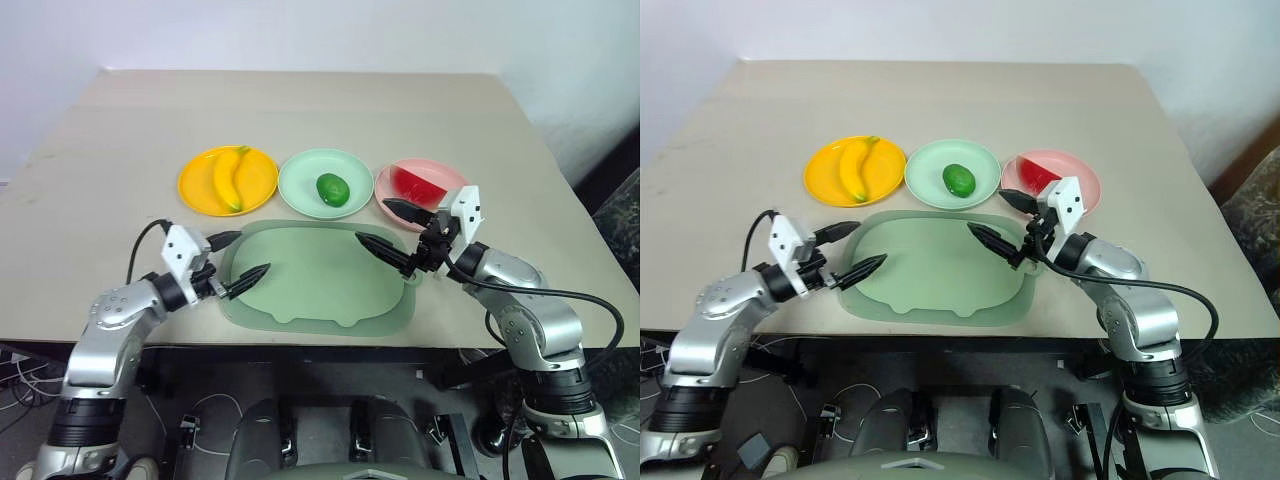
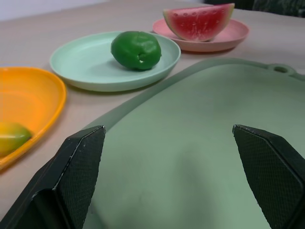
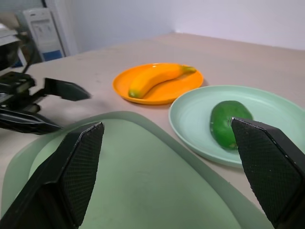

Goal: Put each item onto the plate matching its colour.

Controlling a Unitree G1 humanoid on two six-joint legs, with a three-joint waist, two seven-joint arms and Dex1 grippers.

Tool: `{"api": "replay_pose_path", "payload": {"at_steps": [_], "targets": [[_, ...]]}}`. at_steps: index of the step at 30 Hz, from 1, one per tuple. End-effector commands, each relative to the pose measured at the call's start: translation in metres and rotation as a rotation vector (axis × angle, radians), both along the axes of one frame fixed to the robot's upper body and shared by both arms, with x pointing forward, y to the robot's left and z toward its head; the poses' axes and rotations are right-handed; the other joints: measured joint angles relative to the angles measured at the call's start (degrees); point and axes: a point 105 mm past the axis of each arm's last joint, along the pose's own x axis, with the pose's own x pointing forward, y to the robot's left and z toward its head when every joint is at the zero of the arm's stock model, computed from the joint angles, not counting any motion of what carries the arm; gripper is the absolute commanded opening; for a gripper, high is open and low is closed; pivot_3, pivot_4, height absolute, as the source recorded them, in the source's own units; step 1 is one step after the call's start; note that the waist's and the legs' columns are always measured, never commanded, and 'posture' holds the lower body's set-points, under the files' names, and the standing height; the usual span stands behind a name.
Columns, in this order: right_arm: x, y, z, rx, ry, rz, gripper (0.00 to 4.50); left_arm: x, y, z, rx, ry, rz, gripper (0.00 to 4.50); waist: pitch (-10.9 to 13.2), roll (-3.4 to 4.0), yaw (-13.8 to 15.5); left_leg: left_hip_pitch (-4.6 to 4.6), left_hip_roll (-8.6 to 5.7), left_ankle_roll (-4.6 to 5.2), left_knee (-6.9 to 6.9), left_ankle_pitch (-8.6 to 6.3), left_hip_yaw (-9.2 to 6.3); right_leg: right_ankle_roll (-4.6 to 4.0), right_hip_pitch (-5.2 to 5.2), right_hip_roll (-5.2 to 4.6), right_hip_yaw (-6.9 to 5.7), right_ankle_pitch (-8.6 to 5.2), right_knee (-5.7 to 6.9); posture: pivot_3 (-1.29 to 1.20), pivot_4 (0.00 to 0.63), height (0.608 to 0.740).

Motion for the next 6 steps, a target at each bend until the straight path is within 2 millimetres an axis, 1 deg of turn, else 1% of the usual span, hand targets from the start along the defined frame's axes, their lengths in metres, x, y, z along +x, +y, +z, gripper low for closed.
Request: {"api": "replay_pose_path", "payload": {"at_steps": [1,5,6], "targets": [[-0.0067,-0.0061,0.0096,0.001,-0.042,0.009,4.5,-0.0058,0.0095,0.025,-0.008,-0.113,0.004,4.49,0.0,0.0,0.09,0.0,0.0,0.0,0.0,0.0,0.0,0.0,0.01,-0.01,0.0,0.0,0.0,0.0,0.15,0.695],[-0.0021,-0.0087,0.0055,0.008,-0.025,-0.016,4.5,-0.0077,0.0114,0.026,-0.013,-0.114,0.004,4.49,0.0,0.0,-0.01,0.0,-0.01,0.02,0.0,-0.01,-0.01,0.0,0.01,-0.01,0.0,0.0,0.0,0.0,0.15,0.695],[-0.0018,-0.0068,0.0053,0.008,-0.024,-0.012,4.5,-0.0074,0.0113,0.026,-0.014,-0.113,0.006,4.49,0.0,0.0,-0.01,0.0,-0.01,0.02,0.0,-0.01,0.0,0.0,0.01,-0.01,-0.01,0.0,0.0,0.0,0.15,0.695]]}}
